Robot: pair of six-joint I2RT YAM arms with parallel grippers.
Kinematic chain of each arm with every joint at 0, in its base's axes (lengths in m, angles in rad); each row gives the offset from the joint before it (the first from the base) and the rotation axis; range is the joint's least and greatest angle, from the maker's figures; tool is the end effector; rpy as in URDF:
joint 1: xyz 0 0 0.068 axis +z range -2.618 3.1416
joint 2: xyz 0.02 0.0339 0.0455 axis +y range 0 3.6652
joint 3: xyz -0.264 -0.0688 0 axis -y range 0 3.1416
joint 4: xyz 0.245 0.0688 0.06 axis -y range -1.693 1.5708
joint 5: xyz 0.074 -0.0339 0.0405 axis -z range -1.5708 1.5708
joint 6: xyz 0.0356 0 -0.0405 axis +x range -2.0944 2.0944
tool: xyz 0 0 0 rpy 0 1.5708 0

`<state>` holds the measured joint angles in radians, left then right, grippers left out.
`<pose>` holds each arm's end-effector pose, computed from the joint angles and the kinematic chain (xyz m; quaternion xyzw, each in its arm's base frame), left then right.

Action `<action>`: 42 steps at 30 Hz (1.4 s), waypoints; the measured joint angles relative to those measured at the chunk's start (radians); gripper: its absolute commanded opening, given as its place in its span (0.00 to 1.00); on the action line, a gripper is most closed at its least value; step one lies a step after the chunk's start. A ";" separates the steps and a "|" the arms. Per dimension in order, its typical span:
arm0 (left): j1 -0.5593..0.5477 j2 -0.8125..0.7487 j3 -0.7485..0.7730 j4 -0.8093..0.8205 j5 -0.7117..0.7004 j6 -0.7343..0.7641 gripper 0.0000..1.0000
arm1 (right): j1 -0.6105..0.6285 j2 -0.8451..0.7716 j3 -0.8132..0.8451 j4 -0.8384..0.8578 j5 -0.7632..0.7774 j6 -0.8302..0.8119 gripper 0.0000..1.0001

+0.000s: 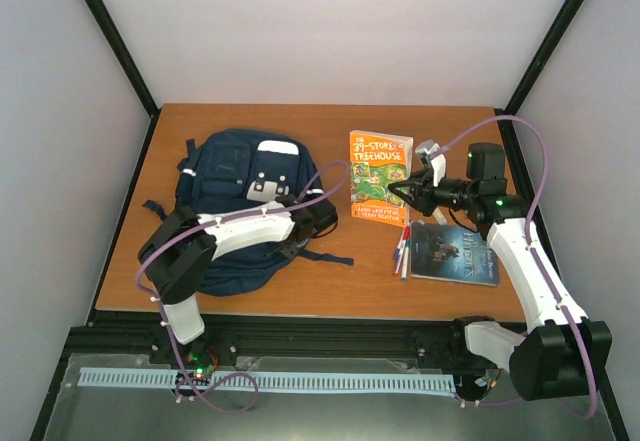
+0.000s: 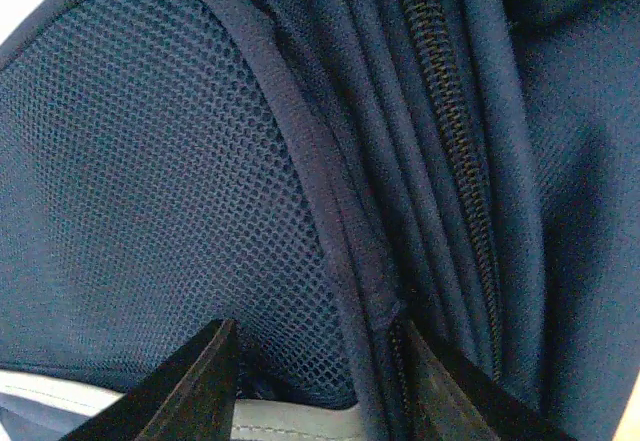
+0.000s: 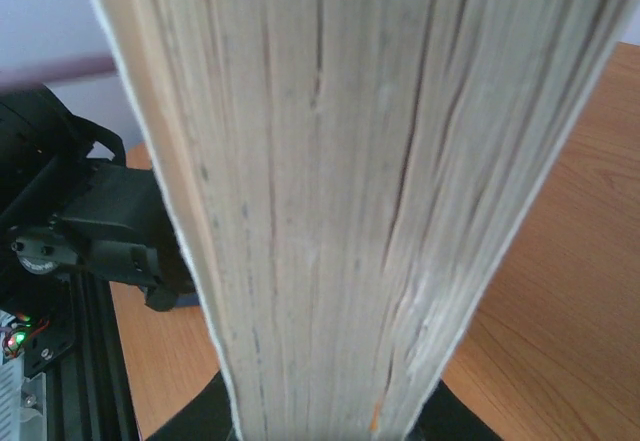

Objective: Pack the student bag
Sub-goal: Adjust the student bag at the center of the board.

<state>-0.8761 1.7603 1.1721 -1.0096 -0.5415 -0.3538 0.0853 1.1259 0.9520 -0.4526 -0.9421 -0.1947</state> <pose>0.2087 -0.2218 0.1823 0.2523 0.9299 0.2259 0.1437 0.2317 0.0487 0.3128 -0.3151 0.7570 0.3814 0.4268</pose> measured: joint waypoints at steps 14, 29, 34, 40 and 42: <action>-0.002 0.112 0.236 -0.061 0.011 -0.009 0.01 | -0.030 -0.002 -0.002 0.000 0.051 0.019 0.03; -0.001 0.446 0.830 -0.061 0.108 0.115 0.60 | -0.099 -0.006 -0.009 0.023 0.164 0.079 0.03; -0.001 0.377 0.735 -0.034 0.117 0.164 0.67 | -0.113 -0.007 -0.009 0.024 0.168 0.087 0.03; 0.005 0.134 0.475 -0.031 0.084 0.134 0.75 | -0.114 -0.007 -0.009 0.024 0.164 0.088 0.03; 0.020 0.039 0.379 -0.026 0.075 0.090 0.74 | -0.114 -0.007 -0.009 0.024 0.161 0.089 0.03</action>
<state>-0.8558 1.7996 1.5509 -1.0355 -0.4667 -0.2638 -0.0288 1.1187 0.9432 -0.4290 -0.7807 -0.1062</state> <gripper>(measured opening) 0.746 0.192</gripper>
